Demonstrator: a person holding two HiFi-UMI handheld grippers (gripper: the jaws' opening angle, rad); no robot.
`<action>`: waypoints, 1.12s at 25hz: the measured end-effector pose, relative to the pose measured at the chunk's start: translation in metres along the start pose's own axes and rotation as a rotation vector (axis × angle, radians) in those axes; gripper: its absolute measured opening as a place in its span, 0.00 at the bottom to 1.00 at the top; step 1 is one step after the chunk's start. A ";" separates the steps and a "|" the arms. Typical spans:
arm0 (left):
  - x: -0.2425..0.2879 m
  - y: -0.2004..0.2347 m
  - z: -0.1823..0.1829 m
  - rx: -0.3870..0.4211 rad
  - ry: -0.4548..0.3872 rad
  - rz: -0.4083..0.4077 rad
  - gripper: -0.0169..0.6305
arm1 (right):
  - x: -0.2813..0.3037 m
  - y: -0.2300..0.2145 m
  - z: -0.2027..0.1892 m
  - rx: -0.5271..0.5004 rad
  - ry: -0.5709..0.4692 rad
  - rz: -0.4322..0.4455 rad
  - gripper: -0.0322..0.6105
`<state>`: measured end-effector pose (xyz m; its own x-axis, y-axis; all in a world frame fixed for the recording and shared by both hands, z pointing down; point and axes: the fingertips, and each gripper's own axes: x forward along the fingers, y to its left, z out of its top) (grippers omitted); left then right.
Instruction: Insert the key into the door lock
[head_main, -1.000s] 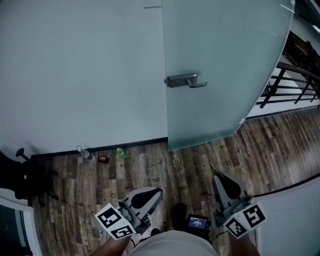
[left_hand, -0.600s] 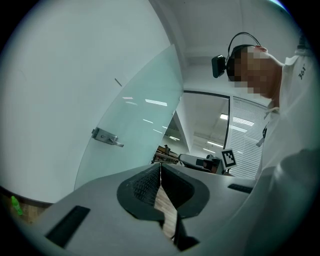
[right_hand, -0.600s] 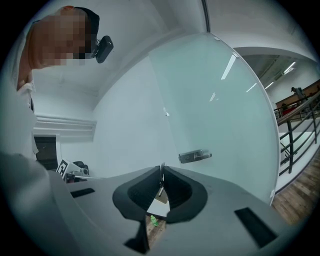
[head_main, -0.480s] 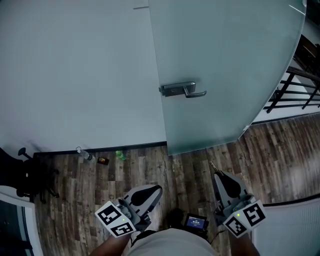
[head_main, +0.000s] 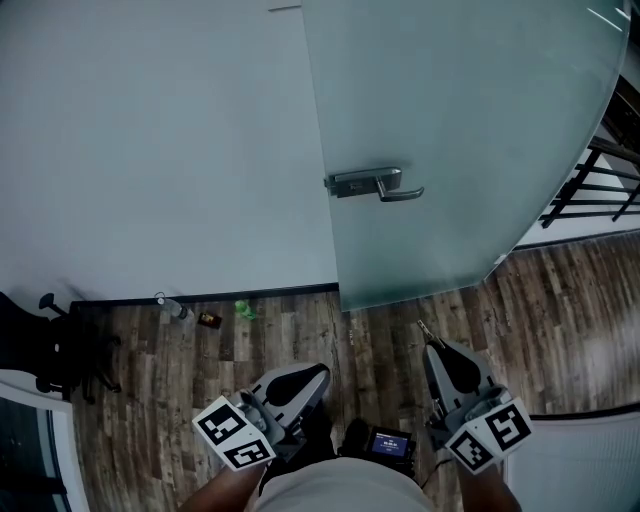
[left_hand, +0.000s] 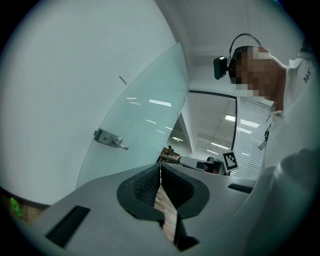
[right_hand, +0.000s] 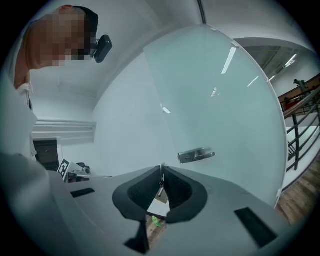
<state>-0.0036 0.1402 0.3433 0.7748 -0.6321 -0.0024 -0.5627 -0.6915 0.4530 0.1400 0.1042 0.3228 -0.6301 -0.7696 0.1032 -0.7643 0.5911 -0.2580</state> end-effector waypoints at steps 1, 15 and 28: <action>0.003 0.005 0.002 -0.001 -0.001 -0.005 0.05 | 0.006 0.000 0.000 -0.002 0.005 0.001 0.09; 0.045 0.129 0.058 -0.040 0.068 -0.129 0.05 | 0.112 -0.022 0.017 -0.002 0.003 -0.144 0.09; 0.073 0.183 0.092 -0.050 0.117 -0.214 0.05 | 0.172 -0.034 0.026 0.013 0.002 -0.235 0.09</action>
<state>-0.0763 -0.0642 0.3439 0.9045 -0.4265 -0.0013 -0.3696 -0.7854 0.4965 0.0613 -0.0552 0.3242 -0.4352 -0.8853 0.1640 -0.8882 0.3924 -0.2389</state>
